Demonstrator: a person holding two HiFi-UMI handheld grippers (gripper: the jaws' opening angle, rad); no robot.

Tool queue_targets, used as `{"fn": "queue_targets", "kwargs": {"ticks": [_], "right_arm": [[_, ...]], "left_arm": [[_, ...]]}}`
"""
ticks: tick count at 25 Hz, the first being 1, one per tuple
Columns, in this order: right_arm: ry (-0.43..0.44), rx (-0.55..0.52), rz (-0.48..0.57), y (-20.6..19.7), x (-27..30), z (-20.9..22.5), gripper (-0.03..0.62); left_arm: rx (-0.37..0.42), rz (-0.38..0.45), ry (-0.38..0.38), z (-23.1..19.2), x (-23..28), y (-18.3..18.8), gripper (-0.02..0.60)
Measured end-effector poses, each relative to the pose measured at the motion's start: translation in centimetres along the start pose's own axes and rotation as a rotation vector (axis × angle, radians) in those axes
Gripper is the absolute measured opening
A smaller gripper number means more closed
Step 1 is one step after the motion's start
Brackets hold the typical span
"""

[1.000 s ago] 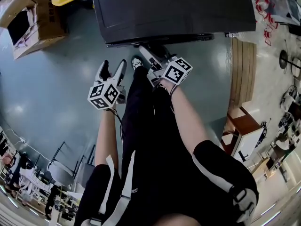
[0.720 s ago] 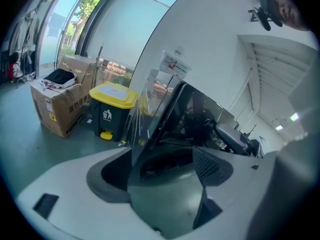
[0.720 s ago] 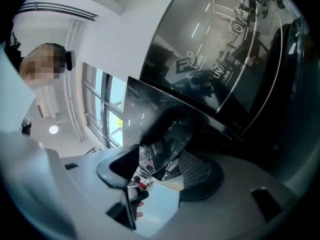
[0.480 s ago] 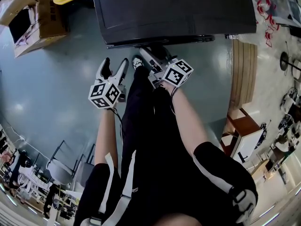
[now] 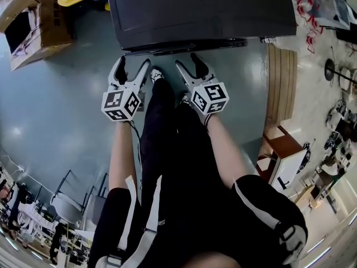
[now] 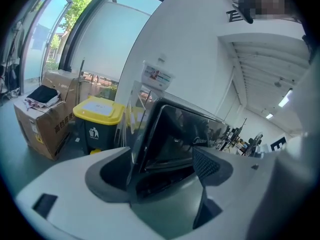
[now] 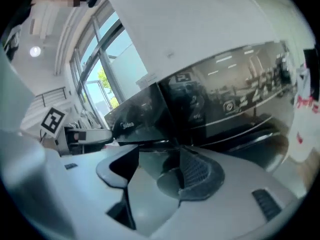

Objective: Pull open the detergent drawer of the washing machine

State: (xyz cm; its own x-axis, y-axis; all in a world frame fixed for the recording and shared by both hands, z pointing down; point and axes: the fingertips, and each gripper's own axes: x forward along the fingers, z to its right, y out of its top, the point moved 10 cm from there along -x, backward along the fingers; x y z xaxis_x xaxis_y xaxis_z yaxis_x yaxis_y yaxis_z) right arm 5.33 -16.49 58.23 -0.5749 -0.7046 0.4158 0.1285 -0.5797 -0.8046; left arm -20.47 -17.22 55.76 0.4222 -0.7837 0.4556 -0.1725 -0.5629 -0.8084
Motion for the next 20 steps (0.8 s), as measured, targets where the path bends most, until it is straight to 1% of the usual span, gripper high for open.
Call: {"fn": "queue_targets", "kwargs": {"ticks": [2,5,7,8,12,14,16,18,20], "right_arm": [[-0.056,-0.086,0.001,1.4,-0.7,0.3,0.252],[-0.053,-0.2,-0.001,3.8,-0.3,-0.5,0.256],[-0.055,-0.252,-0.021,4.8,0.2,-1.1,0.262],[-0.061,-0.265,-0.033,5.1,0.4,-1.2,0.265],[-0.071,-0.263,-0.058,5.4,0.5,-1.5,0.234],[-0.08,-0.275,-0.066,5.3,0.7,-2.0,0.263],[-0.096,-0.292,-0.07,5.3,0.9,-2.4,0.261],[-0.104,-0.304,-0.071,5.4,1.0,-2.5,0.259],[-0.106,-0.295,-0.069,5.5,0.9,-2.4,0.24]], "left_arm": [[0.011,0.007,-0.007,0.2,0.2,0.3,0.385],[0.019,0.024,-0.009,0.7,0.4,0.8,0.385],[0.02,0.031,-0.012,1.1,0.5,1.0,0.385],[0.02,0.035,-0.013,1.3,0.4,1.2,0.385],[0.006,0.047,-0.017,1.9,0.7,1.7,0.383],[-0.009,0.051,-0.016,2.0,0.7,1.8,0.383],[-0.017,0.054,-0.011,1.9,0.6,1.9,0.38],[-0.007,0.053,-0.002,1.9,0.7,2.1,0.376],[0.01,0.047,0.008,2.0,0.7,2.1,0.365]]}}
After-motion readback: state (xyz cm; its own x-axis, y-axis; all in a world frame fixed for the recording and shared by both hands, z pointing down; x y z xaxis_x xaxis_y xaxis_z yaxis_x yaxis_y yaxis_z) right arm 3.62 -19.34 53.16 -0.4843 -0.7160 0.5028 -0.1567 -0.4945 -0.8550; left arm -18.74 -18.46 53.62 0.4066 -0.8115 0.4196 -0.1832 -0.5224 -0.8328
